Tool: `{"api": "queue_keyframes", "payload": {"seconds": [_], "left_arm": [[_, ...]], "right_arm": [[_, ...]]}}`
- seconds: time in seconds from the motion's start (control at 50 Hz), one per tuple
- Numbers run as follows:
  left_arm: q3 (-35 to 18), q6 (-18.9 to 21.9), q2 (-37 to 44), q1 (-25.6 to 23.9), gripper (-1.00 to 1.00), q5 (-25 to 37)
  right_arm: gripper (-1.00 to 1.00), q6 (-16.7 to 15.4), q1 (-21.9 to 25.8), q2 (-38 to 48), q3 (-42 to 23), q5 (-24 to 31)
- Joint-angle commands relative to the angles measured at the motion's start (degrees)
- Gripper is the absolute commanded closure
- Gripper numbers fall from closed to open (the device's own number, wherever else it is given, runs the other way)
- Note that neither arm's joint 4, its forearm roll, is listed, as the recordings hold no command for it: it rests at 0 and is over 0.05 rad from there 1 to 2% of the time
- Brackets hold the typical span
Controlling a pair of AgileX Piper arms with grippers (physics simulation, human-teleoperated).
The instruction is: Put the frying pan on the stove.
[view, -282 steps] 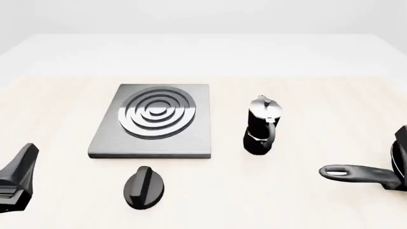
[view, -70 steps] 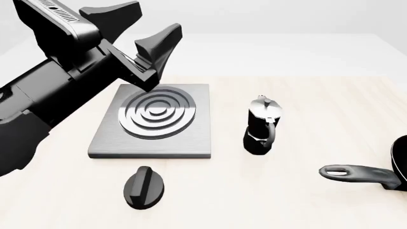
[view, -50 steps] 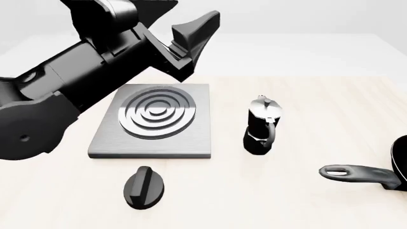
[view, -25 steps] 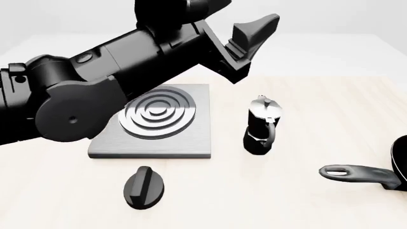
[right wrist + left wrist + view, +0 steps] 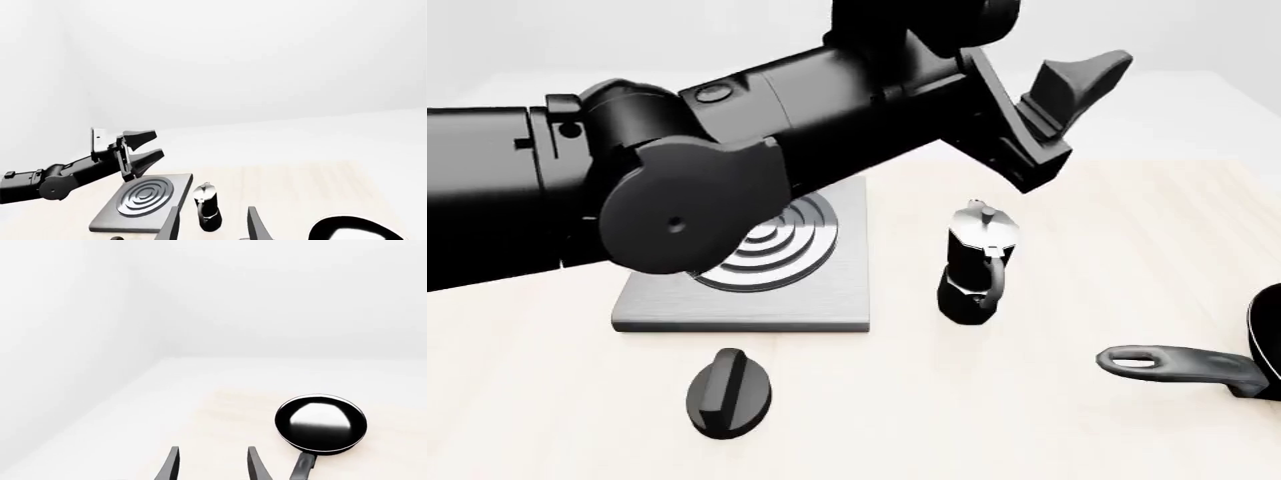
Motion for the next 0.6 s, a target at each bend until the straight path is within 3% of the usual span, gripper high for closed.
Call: {"api": "queue_keyframes", "payload": {"seconds": [0.02, 0.6], "left_arm": [[-5.23, -0.07, 3.93, -1.02, -1.00, 3.25], [-21.88, 5.92, 16.20, -3.60, -1.00, 17.29]], "right_arm": [[-1.00, -0.11, 0.23, 0.00, -0.05, 0.00], [-1.00, 0.40, 0.43, 0.00, 0.09, 0.00]]}}
